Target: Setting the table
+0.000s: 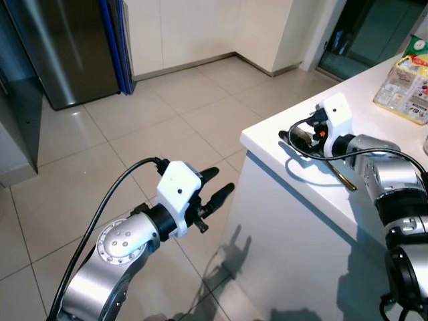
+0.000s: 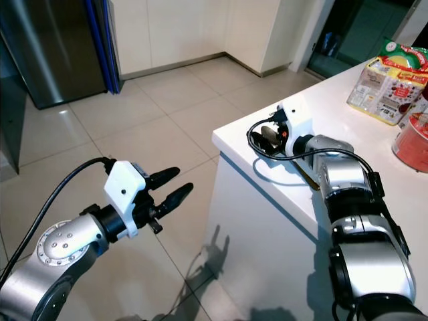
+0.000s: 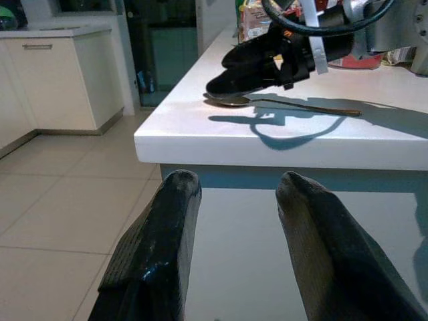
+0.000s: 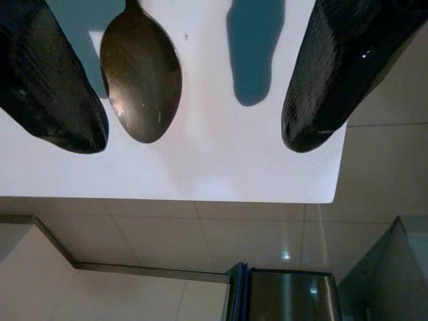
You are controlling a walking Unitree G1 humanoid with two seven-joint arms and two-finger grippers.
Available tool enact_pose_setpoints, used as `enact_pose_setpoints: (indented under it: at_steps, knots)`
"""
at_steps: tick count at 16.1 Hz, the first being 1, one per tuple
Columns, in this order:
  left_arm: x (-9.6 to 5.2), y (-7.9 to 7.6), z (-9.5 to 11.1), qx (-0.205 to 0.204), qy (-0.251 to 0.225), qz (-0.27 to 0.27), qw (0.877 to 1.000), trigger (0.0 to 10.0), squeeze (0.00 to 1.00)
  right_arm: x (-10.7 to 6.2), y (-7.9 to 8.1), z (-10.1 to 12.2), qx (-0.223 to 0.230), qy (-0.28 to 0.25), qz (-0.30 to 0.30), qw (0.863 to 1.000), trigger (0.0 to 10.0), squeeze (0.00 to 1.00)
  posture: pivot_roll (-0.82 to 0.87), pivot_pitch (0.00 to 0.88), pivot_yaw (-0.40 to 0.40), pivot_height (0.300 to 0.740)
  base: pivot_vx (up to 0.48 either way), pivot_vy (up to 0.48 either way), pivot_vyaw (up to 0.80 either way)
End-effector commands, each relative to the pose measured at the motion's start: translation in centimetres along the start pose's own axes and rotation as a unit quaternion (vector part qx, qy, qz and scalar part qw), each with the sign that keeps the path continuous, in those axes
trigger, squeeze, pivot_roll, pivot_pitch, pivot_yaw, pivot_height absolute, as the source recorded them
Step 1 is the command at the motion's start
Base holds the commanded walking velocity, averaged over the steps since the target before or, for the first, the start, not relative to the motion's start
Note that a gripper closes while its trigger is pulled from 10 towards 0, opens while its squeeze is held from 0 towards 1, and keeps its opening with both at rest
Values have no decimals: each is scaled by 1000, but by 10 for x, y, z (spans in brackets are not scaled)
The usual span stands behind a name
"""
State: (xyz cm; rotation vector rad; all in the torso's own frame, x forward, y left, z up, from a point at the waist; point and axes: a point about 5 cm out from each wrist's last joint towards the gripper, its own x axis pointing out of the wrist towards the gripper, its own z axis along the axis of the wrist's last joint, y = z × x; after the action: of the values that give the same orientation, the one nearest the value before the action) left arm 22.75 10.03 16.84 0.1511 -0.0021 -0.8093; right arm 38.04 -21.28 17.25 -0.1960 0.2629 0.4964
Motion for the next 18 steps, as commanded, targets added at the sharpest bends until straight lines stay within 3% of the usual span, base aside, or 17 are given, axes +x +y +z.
enact_pose_setpoints:
  at_steps: [1,5,12,15,18]
  knots:
    - [1,-4,4,5,-3,-7,1000,10000,0,-4,-8,1,-9,3,-9,1000,10000,0,12,26,-107,740,0,0,0]
    - [3,-9,5,-3,-7,-21,1000,10000,0,-13,-24,-13,29,46,-23,998,10000,0,8,24,-105,740,0,0,0]
    - [3,-11,6,-11,-9,-33,999,10000,0,-23,-32,-35,48,85,-32,995,10000,0,8,23,-100,740,0,0,0]
    - [3,-12,5,-11,-7,-38,999,10000,0,-26,-36,-40,78,93,-48,991,10000,0,9,19,-98,740,0,0,0]
    - [4,-11,5,-9,-6,-40,999,10000,0,-29,-32,-52,107,125,-23,986,10000,0,10,17,-95,740,0,0,0]
